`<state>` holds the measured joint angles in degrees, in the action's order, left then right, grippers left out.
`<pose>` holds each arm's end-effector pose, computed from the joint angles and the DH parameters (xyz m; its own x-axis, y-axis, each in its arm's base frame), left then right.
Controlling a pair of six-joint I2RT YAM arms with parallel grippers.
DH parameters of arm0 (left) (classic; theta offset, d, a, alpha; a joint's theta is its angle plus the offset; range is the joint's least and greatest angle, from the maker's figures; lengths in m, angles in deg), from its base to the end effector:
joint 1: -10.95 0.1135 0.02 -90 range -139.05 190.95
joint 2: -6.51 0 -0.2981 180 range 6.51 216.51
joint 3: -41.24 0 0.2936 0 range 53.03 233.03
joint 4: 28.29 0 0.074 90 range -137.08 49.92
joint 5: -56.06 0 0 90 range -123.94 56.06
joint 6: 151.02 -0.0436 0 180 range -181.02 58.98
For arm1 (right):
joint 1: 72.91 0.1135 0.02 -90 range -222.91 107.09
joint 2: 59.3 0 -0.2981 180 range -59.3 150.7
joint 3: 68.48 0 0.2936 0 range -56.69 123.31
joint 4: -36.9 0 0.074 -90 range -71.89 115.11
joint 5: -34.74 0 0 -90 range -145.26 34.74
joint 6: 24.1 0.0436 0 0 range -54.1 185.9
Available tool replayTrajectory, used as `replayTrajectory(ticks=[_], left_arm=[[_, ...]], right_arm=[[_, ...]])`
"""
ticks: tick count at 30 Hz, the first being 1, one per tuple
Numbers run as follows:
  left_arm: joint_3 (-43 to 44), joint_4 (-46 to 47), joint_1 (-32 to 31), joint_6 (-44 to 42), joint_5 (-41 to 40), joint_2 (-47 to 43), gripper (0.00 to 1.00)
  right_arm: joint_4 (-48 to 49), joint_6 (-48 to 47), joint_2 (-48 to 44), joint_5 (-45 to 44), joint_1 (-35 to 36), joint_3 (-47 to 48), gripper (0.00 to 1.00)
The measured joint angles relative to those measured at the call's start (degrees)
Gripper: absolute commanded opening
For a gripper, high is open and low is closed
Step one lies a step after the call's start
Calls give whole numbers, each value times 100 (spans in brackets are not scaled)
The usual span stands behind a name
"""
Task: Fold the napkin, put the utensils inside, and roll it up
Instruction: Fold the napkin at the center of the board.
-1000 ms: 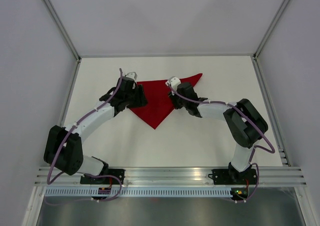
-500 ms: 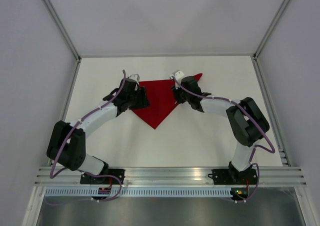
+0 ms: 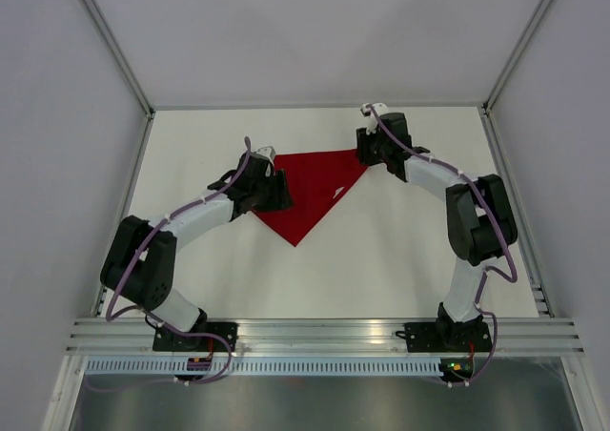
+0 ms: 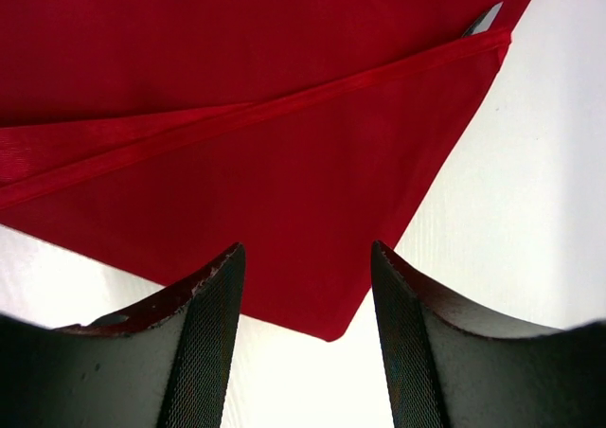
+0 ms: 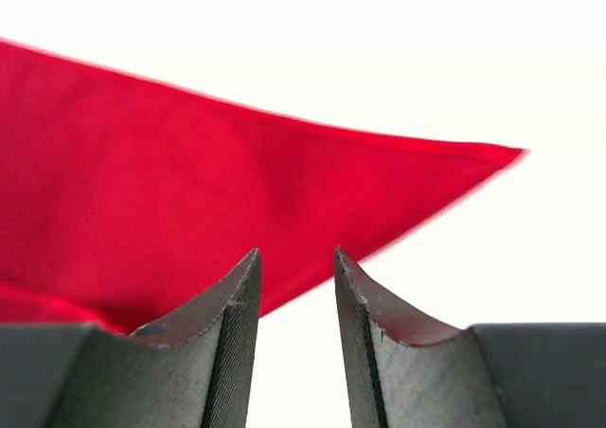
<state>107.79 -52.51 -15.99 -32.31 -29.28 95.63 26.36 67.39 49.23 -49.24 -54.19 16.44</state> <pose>0.3255 -0.1694 0.2133 -0.8106 -0.1251 -0.5721 0.1274 0.9158 -0.3808 0.4540 0.1587 0.2127 -0.5419 -0.1563 -0.8258 -0.3874 0.9184 0.0804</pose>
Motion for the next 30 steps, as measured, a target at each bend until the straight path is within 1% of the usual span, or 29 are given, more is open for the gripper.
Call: replayTrajectory(ticks=[3, 7, 8, 14, 19, 24, 30], left_arm=[[61, 50, -101, 35, 39, 254, 60], [260, 144, -223, 90, 83, 573, 59], [317, 190, -249, 111, 105, 638, 59], [739, 407, -415, 245, 168, 1062, 58], [979, 505, -540, 317, 195, 1311, 58], [1132, 531, -597, 361, 201, 1434, 58], [1224, 535, -605, 378, 205, 1440, 58]], right_arm=[[-214, 225, 168, 127, -398, 310, 46], [-509, 492, 444, 343, -804, 577, 52], [-581, 553, 529, 400, -892, 649, 54], [-992, 866, 1023, 715, -1292, 1202, 60], [-1202, 1086, 1305, 874, -1491, 1655, 61], [-1333, 1303, 1617, 1029, -1537, 2105, 61], [-1445, 1561, 1906, 1209, -1523, 2339, 61]])
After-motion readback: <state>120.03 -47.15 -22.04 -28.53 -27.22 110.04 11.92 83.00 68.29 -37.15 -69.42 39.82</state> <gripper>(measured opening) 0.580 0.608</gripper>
